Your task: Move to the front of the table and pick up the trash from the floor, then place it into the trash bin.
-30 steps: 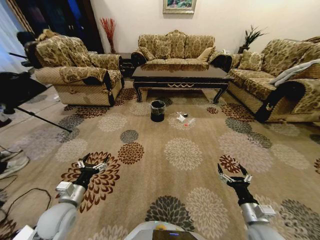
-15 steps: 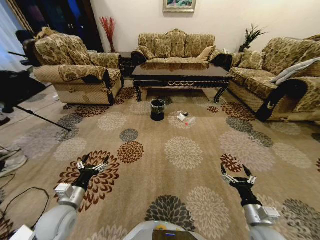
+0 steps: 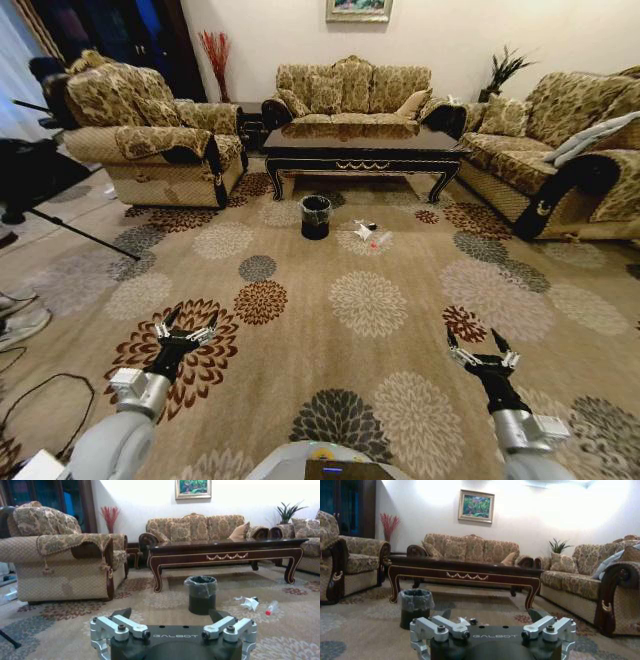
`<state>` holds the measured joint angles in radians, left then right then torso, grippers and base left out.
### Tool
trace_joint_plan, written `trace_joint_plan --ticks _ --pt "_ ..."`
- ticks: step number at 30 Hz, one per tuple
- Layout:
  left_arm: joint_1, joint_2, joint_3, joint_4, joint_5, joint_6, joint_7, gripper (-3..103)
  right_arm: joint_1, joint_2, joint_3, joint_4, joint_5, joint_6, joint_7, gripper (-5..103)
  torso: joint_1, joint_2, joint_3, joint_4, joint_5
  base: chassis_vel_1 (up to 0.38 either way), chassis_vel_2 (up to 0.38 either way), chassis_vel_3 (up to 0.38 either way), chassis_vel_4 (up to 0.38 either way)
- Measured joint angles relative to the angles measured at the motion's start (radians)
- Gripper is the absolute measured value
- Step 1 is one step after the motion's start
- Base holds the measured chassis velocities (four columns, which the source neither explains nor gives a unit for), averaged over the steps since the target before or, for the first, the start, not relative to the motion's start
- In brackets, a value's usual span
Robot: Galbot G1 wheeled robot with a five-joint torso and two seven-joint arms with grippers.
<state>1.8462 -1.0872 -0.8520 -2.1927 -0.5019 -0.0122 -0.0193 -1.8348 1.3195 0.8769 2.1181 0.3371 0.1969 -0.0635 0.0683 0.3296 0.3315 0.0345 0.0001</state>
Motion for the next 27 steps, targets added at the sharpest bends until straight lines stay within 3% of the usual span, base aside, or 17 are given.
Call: trace_joint_plan --ticks 27 --pt "-0.009 -0.011 0.008 0.001 0.002 -0.002 -0.002 100 -0.013 0.009 0.01 0.003 0.002 0.006 -0.014 100 -0.034 -0.108 -0.075 0.0 -0.0001 0.0 0.0 0.0 0.0"
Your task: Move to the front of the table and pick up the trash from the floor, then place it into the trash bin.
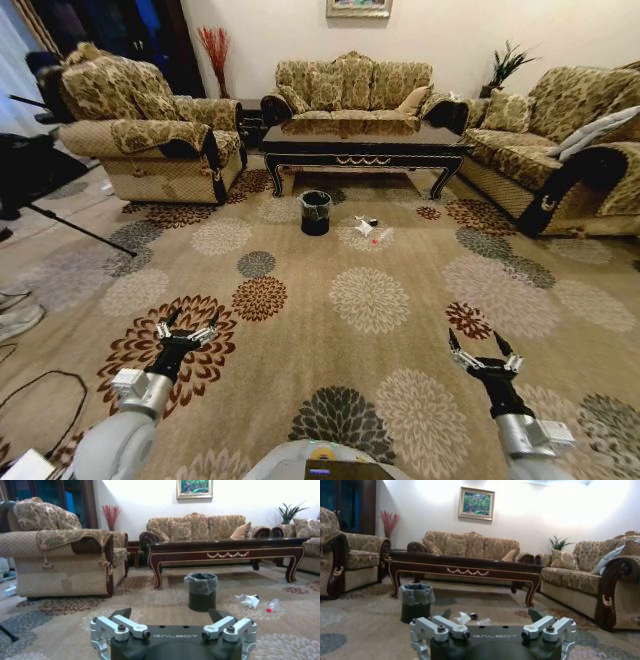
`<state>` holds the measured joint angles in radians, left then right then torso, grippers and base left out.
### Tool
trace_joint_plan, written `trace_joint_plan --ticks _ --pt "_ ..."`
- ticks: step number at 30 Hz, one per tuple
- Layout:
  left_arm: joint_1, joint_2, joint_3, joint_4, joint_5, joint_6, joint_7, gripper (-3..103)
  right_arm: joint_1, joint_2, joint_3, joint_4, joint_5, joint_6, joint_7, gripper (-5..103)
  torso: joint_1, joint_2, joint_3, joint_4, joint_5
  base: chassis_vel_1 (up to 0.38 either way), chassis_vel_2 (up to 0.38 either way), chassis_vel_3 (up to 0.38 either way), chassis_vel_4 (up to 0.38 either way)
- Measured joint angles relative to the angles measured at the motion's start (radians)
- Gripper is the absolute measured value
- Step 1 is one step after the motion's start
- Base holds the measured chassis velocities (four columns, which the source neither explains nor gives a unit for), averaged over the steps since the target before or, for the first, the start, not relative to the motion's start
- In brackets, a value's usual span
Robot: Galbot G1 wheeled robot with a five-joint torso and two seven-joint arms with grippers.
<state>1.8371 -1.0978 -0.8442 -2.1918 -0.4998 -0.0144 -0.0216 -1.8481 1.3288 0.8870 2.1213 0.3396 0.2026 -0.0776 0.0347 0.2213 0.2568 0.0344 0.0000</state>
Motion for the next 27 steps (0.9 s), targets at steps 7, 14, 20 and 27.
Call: trace_joint_plan --ticks 7,14,20,27 --pt "0.004 -0.004 0.0 0.0 0.007 -0.004 -0.002 100 0.0 0.0 0.001 -0.001 0.001 0.0 0.001 100 -0.006 -0.024 -0.018 0.0 0.0 0.0 0.0 0.0 0.0" --pt "0.007 -0.008 0.001 0.005 0.011 -0.01 -0.004 100 -0.003 0.0 0.0 0.005 0.002 -0.001 0.0 100 -0.014 -0.05 -0.036 0.0 0.0 0.0 0.0 0.0 0.0" --pt "0.009 -0.009 0.001 0.005 0.014 -0.012 -0.004 100 -0.008 0.0 0.002 0.007 0.003 -0.001 -0.002 100 -0.021 -0.078 -0.057 0.0 0.0 0.0 0.0 0.0 0.0" --pt "0.008 -0.011 0.002 0.003 0.016 -0.013 -0.008 100 -0.01 0.002 0.006 0.008 0.001 -0.001 0.001 100 -0.026 -0.105 -0.078 0.0 0.0 0.0 0.0 0.0 0.0"
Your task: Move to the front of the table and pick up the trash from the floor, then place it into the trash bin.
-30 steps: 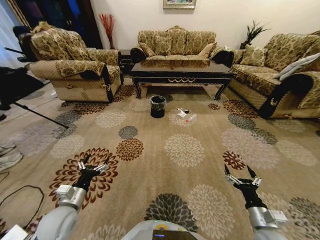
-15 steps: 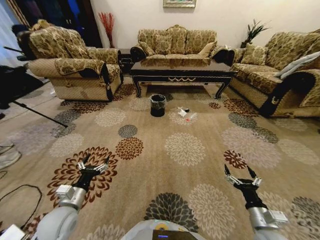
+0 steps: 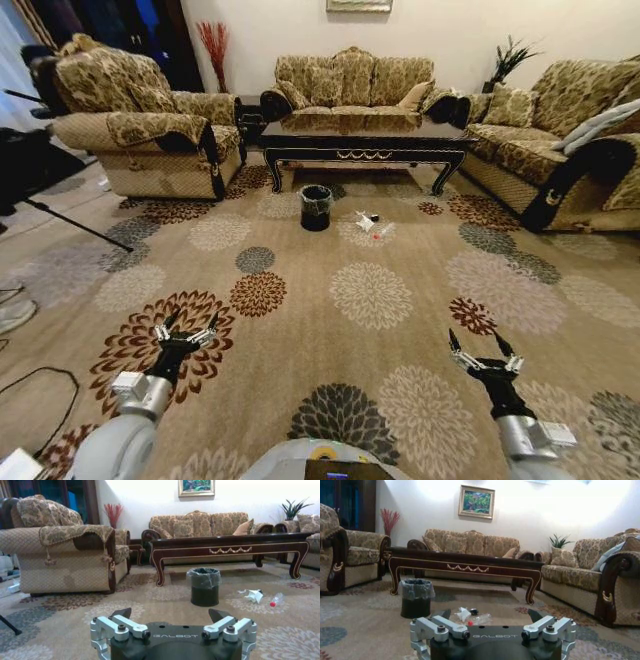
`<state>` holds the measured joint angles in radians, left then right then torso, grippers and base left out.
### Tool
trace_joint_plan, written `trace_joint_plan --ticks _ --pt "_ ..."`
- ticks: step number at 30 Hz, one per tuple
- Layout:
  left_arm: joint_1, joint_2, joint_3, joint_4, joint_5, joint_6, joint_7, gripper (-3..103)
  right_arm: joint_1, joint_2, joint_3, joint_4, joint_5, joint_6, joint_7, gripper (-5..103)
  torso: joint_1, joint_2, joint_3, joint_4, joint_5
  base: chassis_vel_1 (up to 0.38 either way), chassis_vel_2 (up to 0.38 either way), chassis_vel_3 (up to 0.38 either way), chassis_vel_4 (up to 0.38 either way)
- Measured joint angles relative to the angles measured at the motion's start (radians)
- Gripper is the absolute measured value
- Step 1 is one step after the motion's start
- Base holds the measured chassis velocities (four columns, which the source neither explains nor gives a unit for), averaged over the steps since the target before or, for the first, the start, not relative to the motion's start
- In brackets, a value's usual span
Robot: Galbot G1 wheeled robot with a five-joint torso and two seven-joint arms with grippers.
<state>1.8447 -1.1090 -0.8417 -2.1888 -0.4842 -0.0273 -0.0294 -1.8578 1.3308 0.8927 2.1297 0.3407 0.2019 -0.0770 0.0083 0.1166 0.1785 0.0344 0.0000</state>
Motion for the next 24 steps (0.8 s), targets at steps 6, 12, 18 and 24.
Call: trace_joint_plan --ticks 6,12,18,24 --pt "0.001 0.0 0.0 0.0 0.0 0.0 -0.001 100 -0.002 -0.001 0.002 0.0 0.0 0.0 0.0 100 -0.004 -0.02 -0.016 0.0 0.0001 0.0 0.0 0.0 0.0" --pt "0.001 -0.002 0.001 -0.002 0.001 0.0 -0.001 100 -0.002 -0.002 0.002 0.0 0.002 0.0 0.0 100 -0.007 -0.046 -0.039 0.0 0.0 0.0 0.0 0.0 0.0" --pt "0.0 -0.003 0.002 -0.002 0.004 0.002 -0.004 100 -0.003 -0.002 0.002 0.0 0.003 0.0 0.0 100 -0.008 -0.067 -0.058 0.0 0.0 0.0 0.0 0.0 0.0" --pt "-0.001 -0.004 0.006 0.001 0.008 0.004 -0.01 100 -0.004 -0.002 0.001 -0.005 -0.011 -0.001 0.001 100 -0.008 -0.091 -0.08 0.0 0.0 0.0 0.0 0.0 0.0"
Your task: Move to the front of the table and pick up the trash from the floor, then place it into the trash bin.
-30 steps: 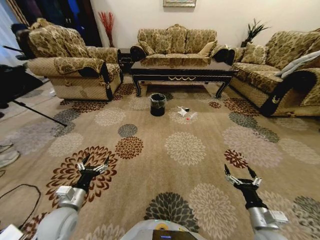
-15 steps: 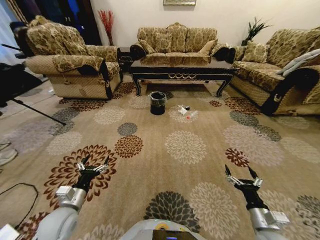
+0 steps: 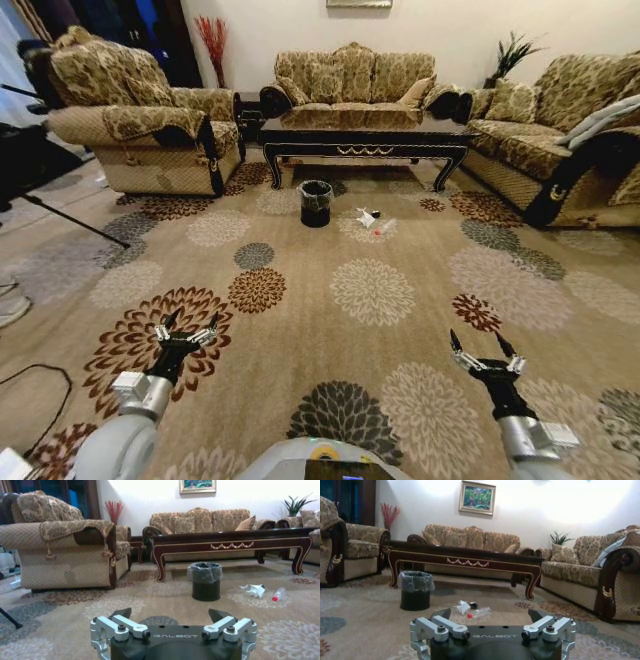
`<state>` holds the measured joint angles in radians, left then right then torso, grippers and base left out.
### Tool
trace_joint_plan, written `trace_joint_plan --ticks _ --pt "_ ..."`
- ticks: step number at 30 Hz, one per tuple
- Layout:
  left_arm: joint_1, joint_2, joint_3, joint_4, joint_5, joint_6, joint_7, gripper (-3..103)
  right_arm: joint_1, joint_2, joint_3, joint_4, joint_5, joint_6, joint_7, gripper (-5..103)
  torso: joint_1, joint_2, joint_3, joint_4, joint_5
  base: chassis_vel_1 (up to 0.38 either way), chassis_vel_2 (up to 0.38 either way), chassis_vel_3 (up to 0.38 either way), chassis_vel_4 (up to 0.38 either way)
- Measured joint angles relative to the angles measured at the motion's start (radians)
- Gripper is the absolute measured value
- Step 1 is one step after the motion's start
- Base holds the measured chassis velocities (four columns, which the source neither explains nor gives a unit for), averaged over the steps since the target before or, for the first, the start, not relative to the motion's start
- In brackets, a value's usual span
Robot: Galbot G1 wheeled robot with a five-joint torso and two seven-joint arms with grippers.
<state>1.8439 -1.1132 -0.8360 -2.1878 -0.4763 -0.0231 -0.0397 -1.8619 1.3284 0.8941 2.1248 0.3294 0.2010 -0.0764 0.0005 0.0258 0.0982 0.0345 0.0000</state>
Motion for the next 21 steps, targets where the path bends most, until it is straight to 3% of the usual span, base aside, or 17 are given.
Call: trace_joint_plan --ticks 8,21 --pt "-0.002 -0.003 0.007 0.007 0.012 -0.021 -0.019 100 0.004 0.0 -0.003 -0.005 -0.015 0.0 0.002 100 0.0 -0.027 -0.037 -0.0001 0.0 -0.023 0.023 0.024 -0.019" --pt "-0.012 -0.005 0.007 0.02 0.012 -0.051 -0.026 100 0.004 0.002 -0.006 -0.005 -0.022 0.001 0.0 100 0.0 -0.027 -0.037 0.0 0.0 -0.094 0.093 0.094 -0.088"
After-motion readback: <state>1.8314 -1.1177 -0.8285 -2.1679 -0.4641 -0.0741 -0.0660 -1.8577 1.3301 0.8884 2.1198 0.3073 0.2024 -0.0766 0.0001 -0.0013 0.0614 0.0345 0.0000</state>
